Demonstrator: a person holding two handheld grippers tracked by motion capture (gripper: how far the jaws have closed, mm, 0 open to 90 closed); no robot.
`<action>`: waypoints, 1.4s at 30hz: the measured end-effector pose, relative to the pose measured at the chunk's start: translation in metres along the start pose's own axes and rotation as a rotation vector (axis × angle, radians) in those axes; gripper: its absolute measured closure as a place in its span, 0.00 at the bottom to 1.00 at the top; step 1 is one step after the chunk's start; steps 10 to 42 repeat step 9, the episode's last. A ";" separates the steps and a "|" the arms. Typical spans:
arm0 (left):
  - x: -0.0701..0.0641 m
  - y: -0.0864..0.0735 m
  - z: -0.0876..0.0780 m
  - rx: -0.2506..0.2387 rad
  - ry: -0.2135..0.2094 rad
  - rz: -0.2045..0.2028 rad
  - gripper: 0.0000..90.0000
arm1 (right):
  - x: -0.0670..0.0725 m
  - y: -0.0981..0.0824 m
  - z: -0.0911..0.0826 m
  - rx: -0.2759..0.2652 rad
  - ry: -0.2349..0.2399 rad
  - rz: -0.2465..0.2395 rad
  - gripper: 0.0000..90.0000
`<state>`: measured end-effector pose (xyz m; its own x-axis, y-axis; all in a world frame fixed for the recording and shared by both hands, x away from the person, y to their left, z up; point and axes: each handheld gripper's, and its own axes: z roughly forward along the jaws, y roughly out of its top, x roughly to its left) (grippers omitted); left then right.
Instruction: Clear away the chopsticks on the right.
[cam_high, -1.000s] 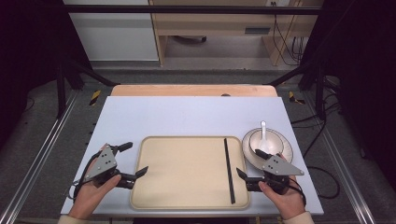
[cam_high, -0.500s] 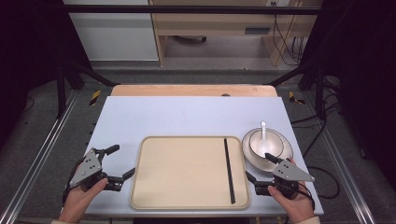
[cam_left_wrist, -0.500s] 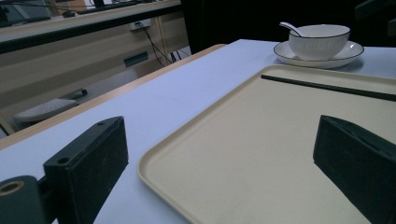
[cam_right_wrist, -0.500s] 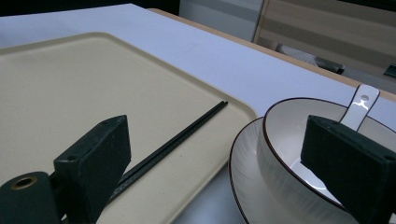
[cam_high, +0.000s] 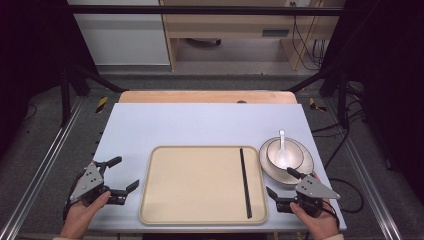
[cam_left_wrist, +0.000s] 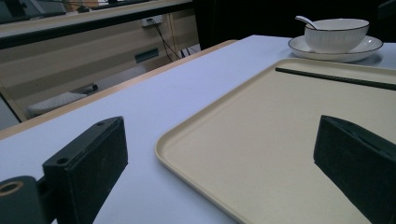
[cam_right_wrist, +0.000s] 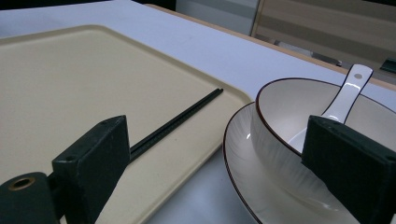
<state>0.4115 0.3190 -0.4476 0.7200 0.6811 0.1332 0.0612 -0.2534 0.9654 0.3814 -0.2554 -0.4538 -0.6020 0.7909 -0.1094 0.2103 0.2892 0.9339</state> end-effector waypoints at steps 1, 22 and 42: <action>0.000 -0.001 0.000 0.003 -0.001 0.000 0.03 | 0.000 -0.002 0.000 0.000 0.001 -0.001 0.09; -0.006 -0.013 0.005 0.071 0.009 -0.033 0.03 | 0.003 -0.005 0.003 0.056 -0.031 0.032 0.08; -0.006 -0.013 0.005 0.071 0.009 -0.033 0.03 | 0.003 -0.005 0.003 0.056 -0.031 0.032 0.08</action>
